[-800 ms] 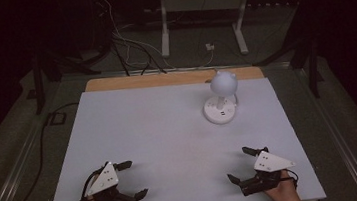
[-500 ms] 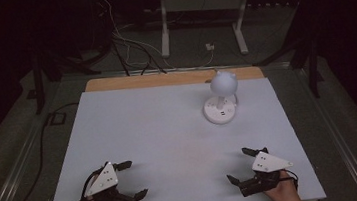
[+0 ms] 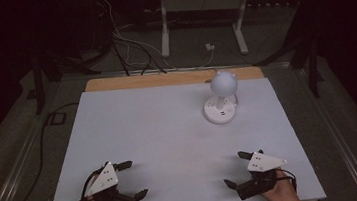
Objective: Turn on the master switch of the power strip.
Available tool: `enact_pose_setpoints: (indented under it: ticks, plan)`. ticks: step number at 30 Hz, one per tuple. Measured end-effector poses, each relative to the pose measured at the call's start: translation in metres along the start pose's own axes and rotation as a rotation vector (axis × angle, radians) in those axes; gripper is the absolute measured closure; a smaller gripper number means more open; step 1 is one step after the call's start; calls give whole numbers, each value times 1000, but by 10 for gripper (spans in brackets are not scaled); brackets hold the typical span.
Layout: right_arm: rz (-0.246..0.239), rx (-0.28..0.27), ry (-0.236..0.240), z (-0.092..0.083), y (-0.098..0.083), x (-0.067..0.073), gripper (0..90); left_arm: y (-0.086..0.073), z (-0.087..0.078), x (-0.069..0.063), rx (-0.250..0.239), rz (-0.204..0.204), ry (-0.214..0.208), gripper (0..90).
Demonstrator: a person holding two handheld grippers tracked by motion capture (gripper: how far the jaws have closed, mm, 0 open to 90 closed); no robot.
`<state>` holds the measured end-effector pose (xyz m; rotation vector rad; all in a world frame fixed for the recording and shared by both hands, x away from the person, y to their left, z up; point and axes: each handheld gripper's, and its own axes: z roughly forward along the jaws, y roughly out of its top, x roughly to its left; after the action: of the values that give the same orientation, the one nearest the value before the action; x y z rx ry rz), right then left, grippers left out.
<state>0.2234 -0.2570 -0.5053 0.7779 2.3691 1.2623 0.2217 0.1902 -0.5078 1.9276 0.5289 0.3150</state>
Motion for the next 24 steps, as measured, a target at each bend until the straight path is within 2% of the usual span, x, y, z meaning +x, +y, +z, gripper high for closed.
enact_pose_setpoints:
  ticks: [5, 11, 17, 24]
  plan:
    - [15, 9, 6, 1, 3, 1, 0, 0, 0, 0, -4, 0, 2, 1]
    - [33, 25, 47, 4, 8, 3, 0, 0, 0, 0, -7, -3, 0, 1]
    - [1, 23, 50, 6, 16, 6, 0, 1, 0, 0, -8, -1, 0, 1]
    - [8, 1, 53, 6, 26, 4, 0, 1, -1, 0, -9, -1, 0, 1]
